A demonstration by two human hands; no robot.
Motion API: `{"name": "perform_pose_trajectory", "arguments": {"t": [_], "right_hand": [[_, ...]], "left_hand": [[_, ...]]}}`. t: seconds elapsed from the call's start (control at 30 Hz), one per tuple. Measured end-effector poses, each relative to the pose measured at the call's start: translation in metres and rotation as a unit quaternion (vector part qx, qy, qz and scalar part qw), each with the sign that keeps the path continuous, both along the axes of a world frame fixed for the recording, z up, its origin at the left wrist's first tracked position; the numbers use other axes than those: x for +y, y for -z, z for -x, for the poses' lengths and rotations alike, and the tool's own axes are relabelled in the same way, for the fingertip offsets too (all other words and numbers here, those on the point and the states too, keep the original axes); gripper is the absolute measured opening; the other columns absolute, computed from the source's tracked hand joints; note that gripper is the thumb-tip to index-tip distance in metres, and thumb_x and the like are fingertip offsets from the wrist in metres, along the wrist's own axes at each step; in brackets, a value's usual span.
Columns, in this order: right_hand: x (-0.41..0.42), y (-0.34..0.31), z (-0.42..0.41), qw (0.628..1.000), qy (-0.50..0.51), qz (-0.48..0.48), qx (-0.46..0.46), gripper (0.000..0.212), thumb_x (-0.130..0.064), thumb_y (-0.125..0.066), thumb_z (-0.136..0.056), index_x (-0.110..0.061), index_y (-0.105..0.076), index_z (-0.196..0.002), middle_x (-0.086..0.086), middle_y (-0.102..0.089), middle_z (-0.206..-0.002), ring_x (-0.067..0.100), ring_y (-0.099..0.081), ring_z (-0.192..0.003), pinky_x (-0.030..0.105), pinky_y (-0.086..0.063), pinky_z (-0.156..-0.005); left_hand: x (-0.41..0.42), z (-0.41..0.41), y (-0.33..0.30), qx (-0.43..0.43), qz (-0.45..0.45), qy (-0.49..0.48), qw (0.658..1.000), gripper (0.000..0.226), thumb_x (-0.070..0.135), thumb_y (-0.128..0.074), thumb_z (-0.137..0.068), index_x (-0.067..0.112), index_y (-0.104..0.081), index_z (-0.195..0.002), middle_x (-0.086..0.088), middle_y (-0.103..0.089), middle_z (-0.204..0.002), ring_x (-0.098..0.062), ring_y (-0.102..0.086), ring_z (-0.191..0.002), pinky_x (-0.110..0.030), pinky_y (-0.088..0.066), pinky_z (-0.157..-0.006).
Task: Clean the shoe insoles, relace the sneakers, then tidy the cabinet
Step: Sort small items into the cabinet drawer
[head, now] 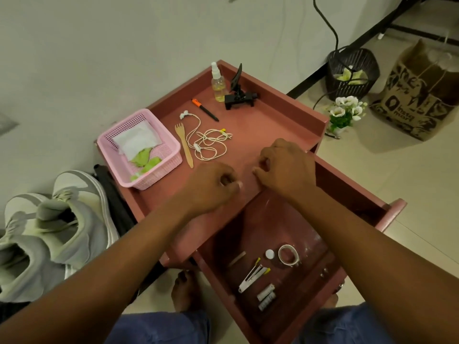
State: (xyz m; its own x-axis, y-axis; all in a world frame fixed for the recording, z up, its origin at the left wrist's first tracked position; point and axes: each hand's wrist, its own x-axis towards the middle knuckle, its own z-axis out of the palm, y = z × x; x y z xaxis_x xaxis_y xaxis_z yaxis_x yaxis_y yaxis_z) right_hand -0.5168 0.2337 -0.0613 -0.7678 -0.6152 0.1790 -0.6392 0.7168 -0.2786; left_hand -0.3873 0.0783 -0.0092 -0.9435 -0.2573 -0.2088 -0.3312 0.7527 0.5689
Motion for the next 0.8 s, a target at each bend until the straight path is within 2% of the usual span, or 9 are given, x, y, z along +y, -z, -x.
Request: {"name": "perform_pose_trajectory", "arguments": {"t": [0.1, 0.17, 0.23, 0.3, 0.33, 0.37, 0.43, 0.63, 0.8], "right_hand": [[-0.002, 0.000, -0.001, 1.000, 0.004, -0.001, 0.002, 0.028, -0.057, -0.065, -0.086, -0.030, -0.069, -0.089, -0.005, -0.057, -0.096, 0.018, -0.055, -0.089, 0.028, -0.035, -0.060], [-0.004, 0.000, -0.002, 1.000, 0.007, -0.001, 0.008, 0.028, -0.057, -0.065, -0.086, -0.029, -0.069, -0.087, -0.004, -0.056, -0.093, 0.018, -0.054, -0.087, 0.027, -0.035, -0.058], [-0.006, 0.000, -0.002, 1.000, 0.010, -0.004, 0.011, 0.030, -0.057, -0.064, -0.087, -0.028, -0.069, -0.087, -0.004, -0.056, -0.093, 0.018, -0.054, -0.086, 0.027, -0.034, -0.058], [-0.007, -0.001, -0.001, 1.000, 0.013, -0.008, 0.007, 0.030, -0.057, -0.063, -0.088, -0.028, -0.069, -0.087, -0.004, -0.057, -0.095, 0.018, -0.054, -0.088, 0.028, -0.034, -0.059], [-0.007, -0.002, -0.001, 1.000, 0.015, -0.011, 0.004, 0.030, -0.058, -0.063, -0.088, -0.029, -0.068, -0.087, -0.004, -0.057, -0.096, 0.018, -0.054, -0.089, 0.028, -0.035, -0.059], [-0.007, -0.002, -0.001, 1.000, 0.017, -0.013, 0.003, 0.029, -0.058, -0.063, -0.089, -0.029, -0.068, -0.088, -0.004, -0.057, -0.097, 0.019, -0.055, -0.091, 0.029, -0.037, -0.060], [-0.008, -0.003, -0.001, 1.000, 0.021, -0.019, -0.001, 0.029, -0.058, -0.063, -0.089, -0.029, -0.068, -0.089, -0.004, -0.058, -0.098, 0.019, -0.055, -0.093, 0.029, -0.041, -0.061], [-0.009, -0.003, -0.006, 0.999, 0.027, -0.023, 0.001, 0.028, -0.056, -0.063, -0.090, -0.028, -0.066, -0.090, -0.002, -0.056, -0.098, 0.019, -0.054, -0.091, 0.032, -0.049, -0.063], [-0.011, -0.002, -0.012, 0.999, 0.029, -0.020, 0.009, 0.028, -0.052, -0.061, -0.092, -0.024, -0.064, -0.095, 0.000, -0.056, -0.101, 0.021, -0.055, -0.093, 0.036, -0.053, -0.067]], "left_hand": [[-0.031, 0.021, 0.012, 0.041, 0.177, -0.078, 0.980, 0.018, 0.027, -0.065, -0.088, 0.022, -0.076, -0.102, 0.003, -0.075, -0.099, -0.021, -0.068, -0.092, -0.035, -0.055, -0.080], [-0.043, 0.031, 0.020, 0.054, 0.270, -0.078, 0.958, 0.025, 0.030, -0.063, -0.086, 0.019, -0.072, -0.107, -0.003, -0.070, -0.108, -0.030, -0.065, -0.097, -0.035, -0.050, -0.074], [-0.049, 0.039, 0.026, 0.063, 0.317, -0.059, 0.944, 0.028, 0.033, -0.065, -0.087, 0.015, -0.069, -0.109, -0.008, -0.065, -0.111, -0.033, -0.062, -0.097, -0.037, -0.045, -0.067], [-0.052, 0.047, 0.029, 0.070, 0.326, -0.040, 0.942, 0.019, 0.031, -0.066, -0.087, 0.019, -0.072, -0.100, -0.008, -0.062, -0.104, -0.032, -0.062, -0.094, -0.034, -0.043, -0.062], [-0.054, 0.050, 0.030, 0.070, 0.324, -0.027, 0.943, 0.011, 0.028, -0.064, -0.085, 0.022, -0.073, -0.087, -0.006, -0.060, -0.095, -0.031, -0.061, -0.089, -0.031, -0.039, -0.059], [-0.056, 0.053, 0.031, 0.066, 0.325, -0.020, 0.943, 0.012, 0.025, -0.061, -0.083, 0.022, -0.070, -0.075, -0.004, -0.056, -0.086, -0.029, -0.059, -0.083, -0.029, -0.034, -0.055], [-0.059, 0.056, 0.032, 0.058, 0.322, -0.010, 0.945, 0.015, 0.020, -0.058, -0.079, 0.016, -0.061, -0.064, -0.003, -0.051, -0.076, -0.029, -0.055, -0.076, -0.029, -0.027, -0.051], [-0.059, 0.050, 0.029, 0.059, 0.305, -0.028, 0.950, 0.017, 0.027, -0.055, -0.083, 0.018, -0.066, -0.075, -0.001, -0.066, -0.081, -0.028, -0.062, -0.078, -0.037, -0.055, -0.060], [-0.057, 0.040, 0.031, 0.040, 0.278, -0.020, 0.959, 0.006, 0.025, -0.066, -0.084, 0.022, -0.068, -0.089, -0.001, -0.071, -0.095, -0.030, -0.066, -0.090, -0.040, -0.057, -0.071]]}}
